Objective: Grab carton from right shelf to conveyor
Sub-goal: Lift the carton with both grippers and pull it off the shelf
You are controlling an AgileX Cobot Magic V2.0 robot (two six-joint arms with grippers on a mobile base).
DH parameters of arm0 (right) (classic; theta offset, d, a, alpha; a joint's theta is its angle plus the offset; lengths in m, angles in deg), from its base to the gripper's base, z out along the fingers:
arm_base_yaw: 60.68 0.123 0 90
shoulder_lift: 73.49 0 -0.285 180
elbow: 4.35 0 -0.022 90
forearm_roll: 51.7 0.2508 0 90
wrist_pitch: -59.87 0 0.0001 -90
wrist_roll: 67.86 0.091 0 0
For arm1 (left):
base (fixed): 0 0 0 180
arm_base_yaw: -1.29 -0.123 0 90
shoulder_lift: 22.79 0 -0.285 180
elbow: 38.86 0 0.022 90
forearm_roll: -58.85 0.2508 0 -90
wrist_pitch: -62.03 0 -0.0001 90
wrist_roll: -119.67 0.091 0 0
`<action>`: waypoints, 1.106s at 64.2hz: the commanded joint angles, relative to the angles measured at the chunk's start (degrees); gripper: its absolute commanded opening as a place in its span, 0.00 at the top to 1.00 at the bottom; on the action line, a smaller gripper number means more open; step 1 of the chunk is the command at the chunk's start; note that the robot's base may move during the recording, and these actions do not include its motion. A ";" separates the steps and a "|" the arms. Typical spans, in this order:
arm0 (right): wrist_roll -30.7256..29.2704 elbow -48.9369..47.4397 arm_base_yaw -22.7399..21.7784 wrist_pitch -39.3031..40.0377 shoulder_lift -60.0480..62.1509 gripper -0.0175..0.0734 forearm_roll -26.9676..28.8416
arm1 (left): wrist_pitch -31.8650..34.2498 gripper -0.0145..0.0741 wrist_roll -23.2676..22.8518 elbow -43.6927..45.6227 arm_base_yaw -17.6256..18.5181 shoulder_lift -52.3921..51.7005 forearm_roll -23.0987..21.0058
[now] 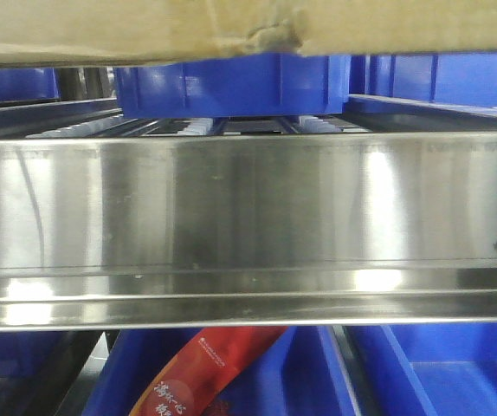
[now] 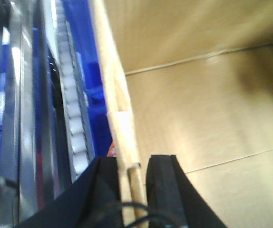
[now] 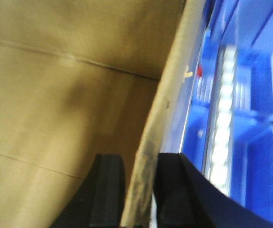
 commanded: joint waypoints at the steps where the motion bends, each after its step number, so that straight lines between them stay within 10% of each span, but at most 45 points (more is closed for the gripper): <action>1: -0.95 0.90 0.44 2.84 1.18 0.88 1.35 | 3.00 0.85 0.41 0.23 0.97 -0.96 -2.13; 71: -0.95 1.01 0.44 9.59 1.18 0.88 1.35 | 3.00 0.85 0.41 0.23 0.97 -0.95 -2.15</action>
